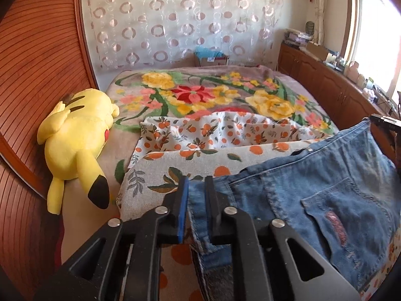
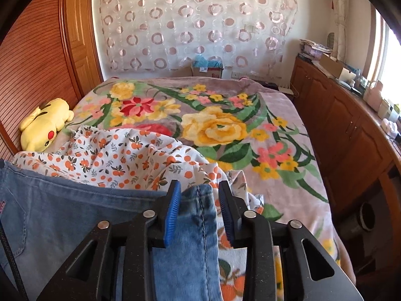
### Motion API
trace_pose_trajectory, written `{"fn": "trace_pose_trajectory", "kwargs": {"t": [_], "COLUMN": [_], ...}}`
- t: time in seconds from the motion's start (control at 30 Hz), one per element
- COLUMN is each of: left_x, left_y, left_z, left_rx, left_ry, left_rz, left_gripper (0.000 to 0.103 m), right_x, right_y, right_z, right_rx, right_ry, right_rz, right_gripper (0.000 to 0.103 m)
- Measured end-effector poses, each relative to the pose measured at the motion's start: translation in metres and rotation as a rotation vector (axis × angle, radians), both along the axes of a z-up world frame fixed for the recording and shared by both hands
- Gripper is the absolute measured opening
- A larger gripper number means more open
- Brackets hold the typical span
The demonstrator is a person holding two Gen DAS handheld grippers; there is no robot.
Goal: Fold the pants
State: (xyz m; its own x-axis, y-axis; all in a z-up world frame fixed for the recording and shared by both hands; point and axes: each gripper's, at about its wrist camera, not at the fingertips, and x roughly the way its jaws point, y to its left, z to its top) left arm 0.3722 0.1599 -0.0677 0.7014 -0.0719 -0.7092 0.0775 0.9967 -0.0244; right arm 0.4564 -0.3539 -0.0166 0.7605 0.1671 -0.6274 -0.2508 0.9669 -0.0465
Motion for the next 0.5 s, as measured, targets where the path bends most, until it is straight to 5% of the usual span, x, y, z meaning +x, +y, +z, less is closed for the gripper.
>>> {"fn": "trace_pose_trajectory", "kwargs": {"t": [0.1,0.27,0.4,0.5], "left_x": [-0.016,-0.041,-0.062,-0.076], "left_y": [-0.008,-0.026,-0.046,-0.06], "left_z": [0.012,0.028,0.033,0.034], "left_rx": [0.005,0.001,-0.018,-0.046], "left_ry": [-0.044,-0.093,-0.121,-0.124], "left_rz": [-0.022,-0.071,-0.116,-0.148], "left_gripper": [0.044,0.047,0.074,0.077], "right_x": [-0.026,-0.08,-0.121,-0.143], "right_y": [-0.008,-0.018,-0.027,-0.036], "right_z": [0.0,-0.005,-0.012,-0.018], "right_rx": [0.0,-0.008,-0.011,-0.006], "right_ry": [-0.006,-0.002,0.016,0.037], "right_rz": [0.001,-0.001,0.001,-0.011], "right_gripper": [0.043,0.044,0.044,0.044]}}
